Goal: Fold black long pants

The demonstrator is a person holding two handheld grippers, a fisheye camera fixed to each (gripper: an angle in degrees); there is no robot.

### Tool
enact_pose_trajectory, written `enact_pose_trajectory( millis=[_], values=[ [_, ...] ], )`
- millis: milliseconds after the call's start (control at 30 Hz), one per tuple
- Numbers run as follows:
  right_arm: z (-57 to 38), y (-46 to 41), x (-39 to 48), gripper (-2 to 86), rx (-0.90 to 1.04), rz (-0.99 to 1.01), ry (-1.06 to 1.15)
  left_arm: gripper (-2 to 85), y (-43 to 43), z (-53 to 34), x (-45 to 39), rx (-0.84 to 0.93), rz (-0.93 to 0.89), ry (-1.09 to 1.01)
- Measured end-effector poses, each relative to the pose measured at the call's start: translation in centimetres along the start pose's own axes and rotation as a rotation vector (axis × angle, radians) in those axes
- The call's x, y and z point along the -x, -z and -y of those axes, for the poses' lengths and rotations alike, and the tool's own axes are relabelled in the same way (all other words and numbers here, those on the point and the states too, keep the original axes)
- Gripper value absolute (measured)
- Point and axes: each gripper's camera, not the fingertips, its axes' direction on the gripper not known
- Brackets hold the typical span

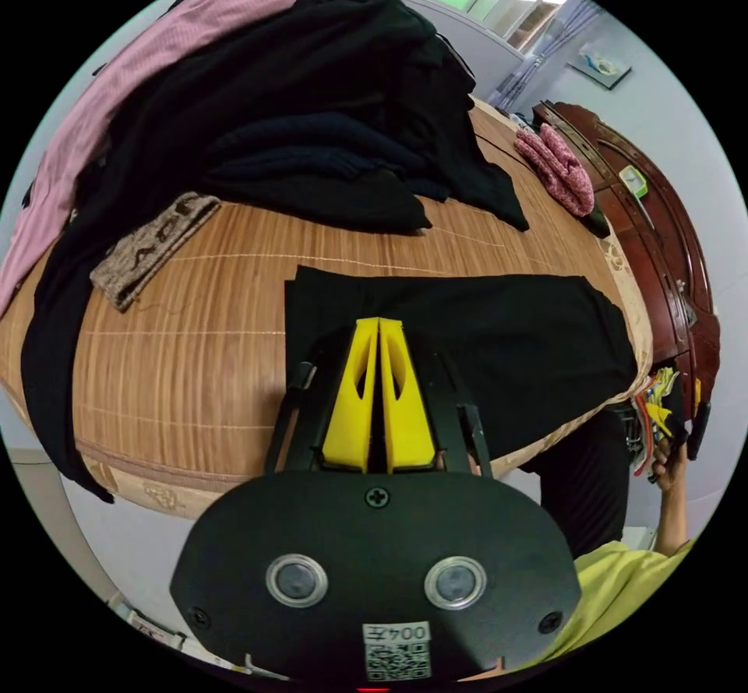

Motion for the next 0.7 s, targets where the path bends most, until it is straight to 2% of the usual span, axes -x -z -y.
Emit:
enact_pose_trajectory(
  millis=[167, 367, 500, 567, 633, 700],
  values=[
    [1.1, 7.4, -6.0, 12.4, -0.047, -0.041, -0.096, 0.2, 2.9, 2.5, 0.9, -0.015, 0.106, 0.053],
    [3.0, 14.1, -14.8, 10.0, -0.146, 0.076, -0.339, 0.2, 8.8, 3.0, -5.0, -0.143, -0.034, -0.119],
    [4.6, 16.8, -20.4, 9.9, -0.197, 0.177, -0.519, 0.4, 7.7, 1.4, -10.9, -0.105, 0.055, -0.27],
    [5.8, 18.3, -23.0, 10.0, -0.21, 0.194, -0.587, 0.5, 6.7, 1.3, -11.9, -0.068, 0.108, -0.24],
    [6.7, 19.1, -24.3, 10.6, -0.199, 0.2, -0.616, 0.5, 5.7, 1.3, -12.0, -0.005, 0.054, -0.174],
    [7.6, 19.7, -25.2, 11.2, -0.171, 0.202, -0.637, 0.6, 6.1, 1.4, -12.4, -0.015, 0.054, -0.168]
  ],
)
